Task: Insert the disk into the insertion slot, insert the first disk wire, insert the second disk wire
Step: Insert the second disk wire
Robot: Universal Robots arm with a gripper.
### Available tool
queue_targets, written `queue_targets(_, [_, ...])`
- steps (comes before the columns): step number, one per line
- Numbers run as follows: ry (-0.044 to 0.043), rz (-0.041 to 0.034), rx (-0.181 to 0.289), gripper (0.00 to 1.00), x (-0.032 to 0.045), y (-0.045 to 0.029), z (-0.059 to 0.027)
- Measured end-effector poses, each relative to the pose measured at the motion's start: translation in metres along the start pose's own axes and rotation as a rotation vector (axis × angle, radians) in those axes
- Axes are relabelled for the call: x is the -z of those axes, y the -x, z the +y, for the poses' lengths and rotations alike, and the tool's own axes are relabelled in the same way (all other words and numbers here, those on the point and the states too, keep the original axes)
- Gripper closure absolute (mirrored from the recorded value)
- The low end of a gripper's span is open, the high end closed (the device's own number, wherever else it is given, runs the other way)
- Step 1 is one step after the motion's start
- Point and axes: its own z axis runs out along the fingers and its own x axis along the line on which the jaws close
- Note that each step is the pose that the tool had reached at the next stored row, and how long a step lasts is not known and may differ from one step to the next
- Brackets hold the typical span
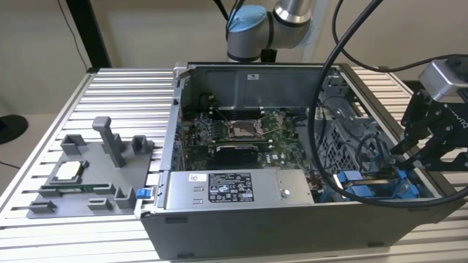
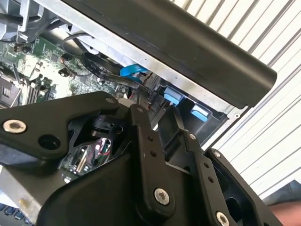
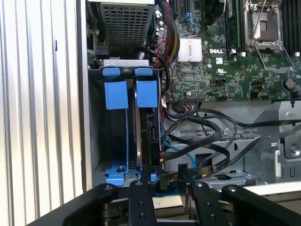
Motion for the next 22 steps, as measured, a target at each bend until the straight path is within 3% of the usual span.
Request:
queue_targets(17, [-0.0006, 0.0021, 0.001, 0.0, -0.0029, -0.0004, -0.0004])
queue_targets(22, [-0.02, 0.0006, 0.005, 0.0, -0.0052, -0.0008, -0.0007])
